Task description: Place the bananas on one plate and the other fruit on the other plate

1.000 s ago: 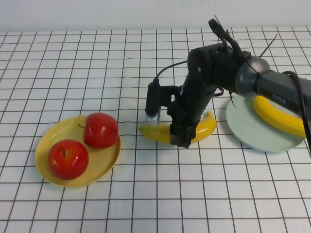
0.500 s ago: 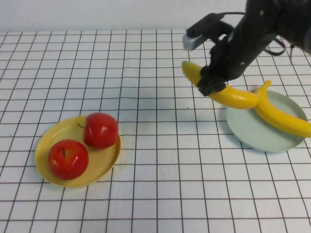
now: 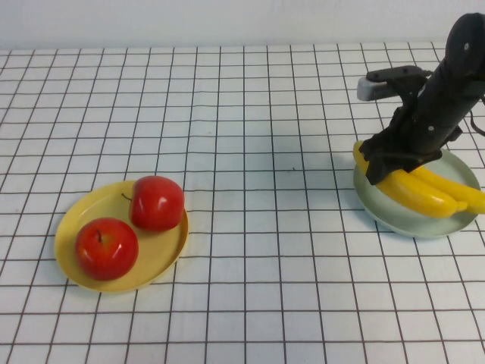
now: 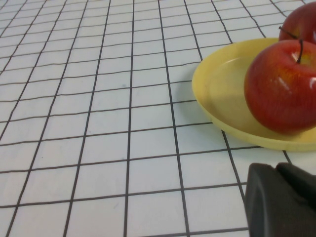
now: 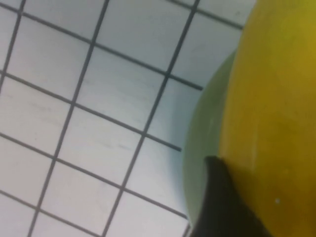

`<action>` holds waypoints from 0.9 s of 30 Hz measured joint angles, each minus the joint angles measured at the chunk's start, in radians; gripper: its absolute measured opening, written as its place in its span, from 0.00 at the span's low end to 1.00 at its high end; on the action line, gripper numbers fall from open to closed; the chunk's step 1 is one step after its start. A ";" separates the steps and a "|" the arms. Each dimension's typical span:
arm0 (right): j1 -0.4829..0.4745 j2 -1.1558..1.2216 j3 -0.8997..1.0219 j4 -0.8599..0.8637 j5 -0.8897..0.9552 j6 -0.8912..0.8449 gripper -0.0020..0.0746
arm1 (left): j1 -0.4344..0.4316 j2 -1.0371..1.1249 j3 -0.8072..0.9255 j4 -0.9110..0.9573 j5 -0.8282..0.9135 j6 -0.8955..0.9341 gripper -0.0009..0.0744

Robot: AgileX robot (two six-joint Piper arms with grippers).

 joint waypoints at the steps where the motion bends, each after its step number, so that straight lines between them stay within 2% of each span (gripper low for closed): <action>1: -0.002 0.009 0.008 0.009 -0.002 0.000 0.45 | 0.000 0.000 0.000 0.000 0.000 0.000 0.01; 4: -0.002 0.032 0.015 0.030 -0.009 0.000 0.45 | 0.000 0.000 0.000 0.000 0.000 0.000 0.01; 10: -0.002 0.040 0.015 0.049 -0.037 0.000 0.58 | 0.000 0.000 0.000 0.000 0.000 0.000 0.01; 13: -0.002 0.028 0.015 0.049 -0.049 0.001 0.57 | 0.000 0.000 0.000 0.000 0.000 0.000 0.01; 16: -0.002 -0.022 0.022 0.049 -0.093 0.002 0.47 | 0.000 0.000 0.000 0.000 0.000 0.000 0.01; 21: 0.041 -0.210 0.133 0.051 -0.331 0.002 0.13 | 0.000 0.000 0.000 0.000 0.000 0.000 0.01; 24: 0.097 -0.382 0.286 0.100 -0.551 0.002 0.04 | 0.000 0.000 0.000 0.000 0.000 0.000 0.01; 27: 0.156 -0.543 0.455 0.172 -0.768 0.000 0.02 | 0.000 0.000 0.000 0.000 0.000 0.000 0.01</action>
